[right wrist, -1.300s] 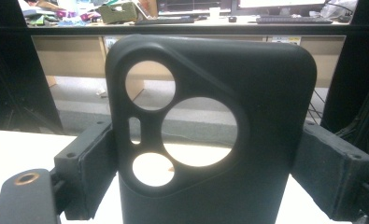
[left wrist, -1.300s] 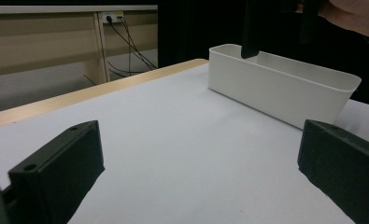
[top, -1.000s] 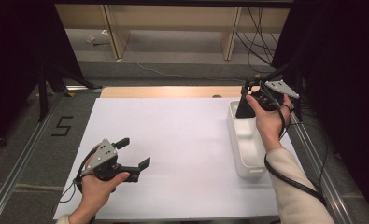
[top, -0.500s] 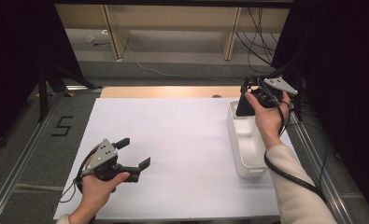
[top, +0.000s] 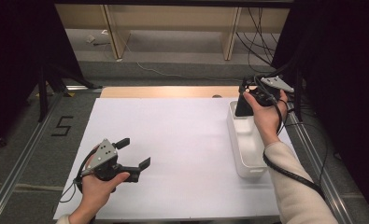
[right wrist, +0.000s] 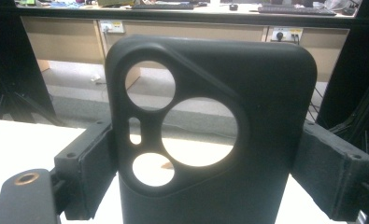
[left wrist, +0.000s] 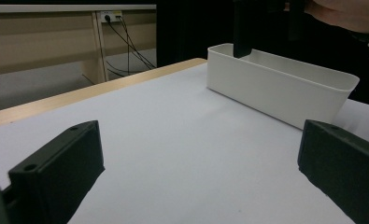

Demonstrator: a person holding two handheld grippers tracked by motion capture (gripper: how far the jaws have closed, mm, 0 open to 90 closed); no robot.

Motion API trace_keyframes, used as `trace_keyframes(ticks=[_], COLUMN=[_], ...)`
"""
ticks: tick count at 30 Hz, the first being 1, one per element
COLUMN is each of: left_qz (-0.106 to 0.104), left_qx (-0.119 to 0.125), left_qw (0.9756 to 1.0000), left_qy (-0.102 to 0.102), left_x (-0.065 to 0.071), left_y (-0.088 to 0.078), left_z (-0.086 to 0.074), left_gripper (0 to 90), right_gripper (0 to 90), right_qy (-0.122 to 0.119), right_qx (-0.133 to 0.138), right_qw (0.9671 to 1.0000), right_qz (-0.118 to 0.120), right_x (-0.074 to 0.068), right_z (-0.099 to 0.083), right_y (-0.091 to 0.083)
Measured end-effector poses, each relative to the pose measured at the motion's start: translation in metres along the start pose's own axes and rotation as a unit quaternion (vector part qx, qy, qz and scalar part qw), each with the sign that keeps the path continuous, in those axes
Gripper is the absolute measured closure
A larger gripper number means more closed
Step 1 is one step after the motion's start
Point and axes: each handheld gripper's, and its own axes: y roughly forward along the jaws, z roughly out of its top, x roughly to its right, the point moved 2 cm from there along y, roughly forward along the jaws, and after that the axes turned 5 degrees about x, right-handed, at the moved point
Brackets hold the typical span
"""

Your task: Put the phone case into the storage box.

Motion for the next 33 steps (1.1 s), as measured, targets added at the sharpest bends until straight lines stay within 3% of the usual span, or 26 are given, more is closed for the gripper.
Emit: trace_keyframes(ticks=[33], left_qz=[0.0], left_qx=[0.001], left_qw=[1.0], left_qy=[-0.003], left_x=[0.0], left_y=[0.0], left_z=[0.0], left_gripper=[0.0], right_gripper=[15.1], right_qy=[-0.007], right_qx=[-0.027], right_qw=[0.9996], right_qz=[-0.002], right_x=[0.002], right_z=[-0.002], right_y=[0.015])
